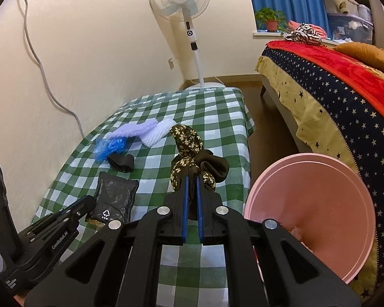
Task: Collect trash
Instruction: 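Carry the black bag and leopard-print cloth in both grippers over the pink bin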
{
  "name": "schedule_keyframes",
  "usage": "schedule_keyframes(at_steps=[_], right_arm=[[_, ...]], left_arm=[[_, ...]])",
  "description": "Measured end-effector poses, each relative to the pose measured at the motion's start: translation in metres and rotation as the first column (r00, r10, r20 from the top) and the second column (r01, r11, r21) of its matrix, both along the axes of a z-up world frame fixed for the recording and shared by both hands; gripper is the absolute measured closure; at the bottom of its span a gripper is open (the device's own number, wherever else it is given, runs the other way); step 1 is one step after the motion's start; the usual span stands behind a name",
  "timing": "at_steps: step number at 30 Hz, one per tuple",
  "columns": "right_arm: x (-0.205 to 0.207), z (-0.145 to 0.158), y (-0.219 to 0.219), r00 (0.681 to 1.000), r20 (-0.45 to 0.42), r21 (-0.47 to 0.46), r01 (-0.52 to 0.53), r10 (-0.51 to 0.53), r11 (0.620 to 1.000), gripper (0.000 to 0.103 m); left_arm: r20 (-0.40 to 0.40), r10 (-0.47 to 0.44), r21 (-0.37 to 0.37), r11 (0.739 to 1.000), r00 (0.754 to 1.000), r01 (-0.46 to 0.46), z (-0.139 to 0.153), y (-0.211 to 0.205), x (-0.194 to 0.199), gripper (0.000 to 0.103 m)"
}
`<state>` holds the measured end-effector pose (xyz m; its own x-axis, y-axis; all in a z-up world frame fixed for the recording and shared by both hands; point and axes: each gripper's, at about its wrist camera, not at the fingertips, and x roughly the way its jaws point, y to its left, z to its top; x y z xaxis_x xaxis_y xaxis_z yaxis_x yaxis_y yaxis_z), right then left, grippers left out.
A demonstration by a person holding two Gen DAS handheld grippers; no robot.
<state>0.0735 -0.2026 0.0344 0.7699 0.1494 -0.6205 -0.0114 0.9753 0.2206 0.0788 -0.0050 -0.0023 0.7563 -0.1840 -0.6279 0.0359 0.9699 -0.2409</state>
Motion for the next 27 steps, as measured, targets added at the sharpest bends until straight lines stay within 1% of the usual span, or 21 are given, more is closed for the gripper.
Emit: schedule_keyframes(at_steps=[14,27], right_arm=[[-0.02,0.015,-0.012,0.999,0.029,-0.014,0.036,-0.035,0.999,0.097],[-0.039,0.032,-0.035,0.995,0.057,-0.015,0.088,-0.087,0.996,0.097]], left_arm=[[0.032,-0.024,-0.007,1.0,0.999,0.024,0.013,-0.01,-0.012,0.1],[0.062,-0.065,0.001,0.998,0.996,0.065,0.024,-0.029,-0.02,0.1]])
